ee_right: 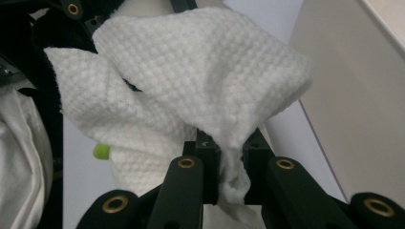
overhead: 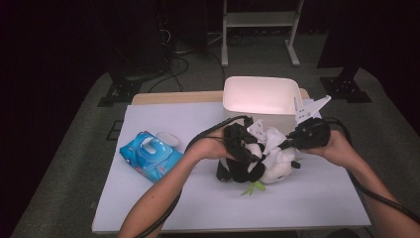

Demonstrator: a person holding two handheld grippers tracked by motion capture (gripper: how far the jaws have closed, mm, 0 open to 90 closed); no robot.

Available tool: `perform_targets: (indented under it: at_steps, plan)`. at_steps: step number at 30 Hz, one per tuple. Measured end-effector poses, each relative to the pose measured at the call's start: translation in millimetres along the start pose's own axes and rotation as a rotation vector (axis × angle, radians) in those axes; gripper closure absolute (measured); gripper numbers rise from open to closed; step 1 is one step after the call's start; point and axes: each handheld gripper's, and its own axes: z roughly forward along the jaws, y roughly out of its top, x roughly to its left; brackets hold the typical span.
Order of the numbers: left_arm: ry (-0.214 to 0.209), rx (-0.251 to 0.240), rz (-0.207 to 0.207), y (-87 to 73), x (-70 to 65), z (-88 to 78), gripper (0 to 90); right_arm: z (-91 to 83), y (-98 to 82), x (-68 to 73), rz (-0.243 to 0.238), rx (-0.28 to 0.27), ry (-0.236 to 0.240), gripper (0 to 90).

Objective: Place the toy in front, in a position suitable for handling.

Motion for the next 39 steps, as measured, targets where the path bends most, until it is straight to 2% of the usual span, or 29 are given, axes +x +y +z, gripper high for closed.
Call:
perform_targets:
  at_steps: [3, 6, 11, 16, 19, 21, 25, 28, 34, 36, 39]
  plan:
    - [-0.028, -0.002, -0.041, -10.5, 2.8, 8.1, 44.3, 9.8, -2.9, -2.9, 0.011, 0.008, 0.017, 81.2]
    - [-0.054, -0.039, -0.101, -17.6, -0.5, 6.3, 35.5, 19.6, -7.5, 3.2, 0.012, 0.014, 0.042, 81.2]
    - [-0.056, -0.054, -0.115, -14.6, -14.2, -6.0, 25.6, 21.3, -14.6, 19.6, -0.008, 0.017, 0.050, 81.2]
    - [-0.034, -0.027, -0.111, -14.9, -25.7, -14.7, 23.0, 21.0, -27.5, 37.7, -0.022, 0.030, 0.050, 81.2]
    - [-0.032, -0.029, -0.129, -20.2, -28.4, -18.8, 22.0, 21.8, -34.9, 47.6, -0.022, 0.035, 0.063, 81.2]
    - [-0.048, -0.030, -0.151, -23.9, -29.5, -17.6, 22.2, 21.5, -36.7, 52.1, -0.029, 0.035, 0.061, 81.2]
    - [-0.067, -0.038, -0.162, -31.0, -33.0, -11.2, 22.9, 21.6, -30.7, 57.0, -0.058, 0.061, 0.051, 81.2]
    - [-0.088, -0.060, -0.169, -35.3, -38.4, -8.6, 23.7, 21.9, -21.7, 59.4, -0.080, 0.035, 0.046, 81.2]
    - [-0.067, -0.050, -0.123, -37.8, -56.4, -9.9, 23.8, 42.6, 3.0, 66.5, -0.157, 0.031, 0.041, 81.1]
    - [-0.064, -0.057, -0.127, -40.9, -58.7, -12.0, 24.0, 49.2, 6.8, 68.8, -0.178, 0.027, 0.055, 81.1]
    - [-0.073, -0.084, -0.135, -42.9, -57.0, -16.8, 28.1, 50.3, 4.9, 70.9, -0.167, 0.022, 0.065, 81.2]
